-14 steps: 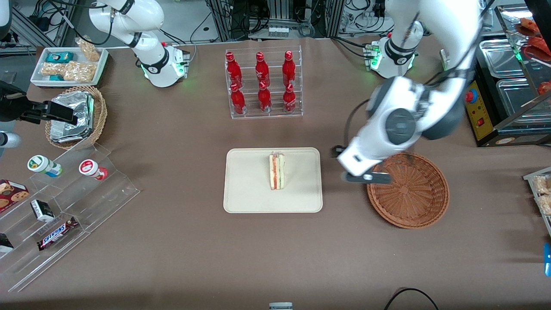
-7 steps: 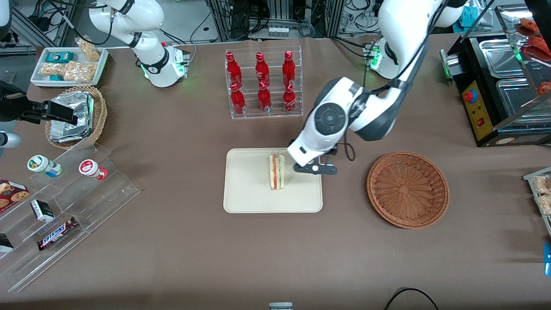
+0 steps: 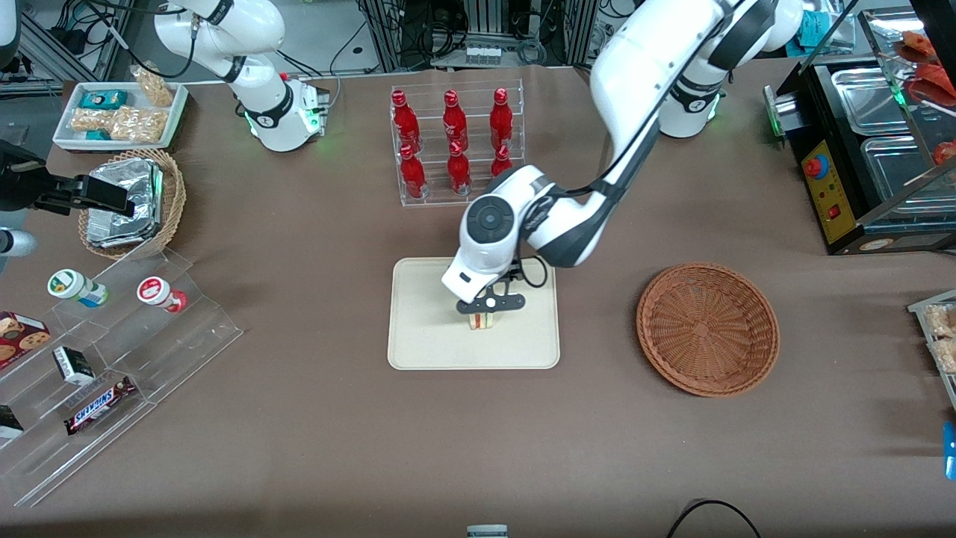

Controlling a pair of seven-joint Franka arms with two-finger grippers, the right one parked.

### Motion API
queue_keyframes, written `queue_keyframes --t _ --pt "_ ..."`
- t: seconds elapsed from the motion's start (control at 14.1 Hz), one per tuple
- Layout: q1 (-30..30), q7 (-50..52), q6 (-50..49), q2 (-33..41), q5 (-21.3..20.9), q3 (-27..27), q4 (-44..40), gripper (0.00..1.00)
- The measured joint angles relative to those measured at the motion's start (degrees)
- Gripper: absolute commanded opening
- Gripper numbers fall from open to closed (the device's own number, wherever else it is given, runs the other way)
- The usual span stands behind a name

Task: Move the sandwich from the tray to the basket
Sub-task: 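Lower the left gripper and grasp the sandwich wedge on the tray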

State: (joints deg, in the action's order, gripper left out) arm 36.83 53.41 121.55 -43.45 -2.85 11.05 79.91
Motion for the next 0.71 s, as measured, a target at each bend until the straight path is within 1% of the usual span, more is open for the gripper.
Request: queue_keyframes --t 0.28,0.35,0.42,0.49,0.57,0.71 --pt "0.4 3.7 0.2 -1.0 -0.6 -0.1 -0.5 1.0" --pt "0.4 4.6 0.2 -1.0 -0.6 -0.2 -0.6 0.95" --pt "0.4 5.8 0.1 -1.0 -0.6 -0.2 -0.6 0.82" --pt "0.4 6.5 0.1 -1.0 -0.6 -0.2 -0.6 0.72" --pt "0.4 6.9 0.0 -1.1 -0.6 -0.2 -0.5 0.7" --pt "0.4 7.4 0.0 -1.6 -0.6 -0.2 -0.4 0.7"
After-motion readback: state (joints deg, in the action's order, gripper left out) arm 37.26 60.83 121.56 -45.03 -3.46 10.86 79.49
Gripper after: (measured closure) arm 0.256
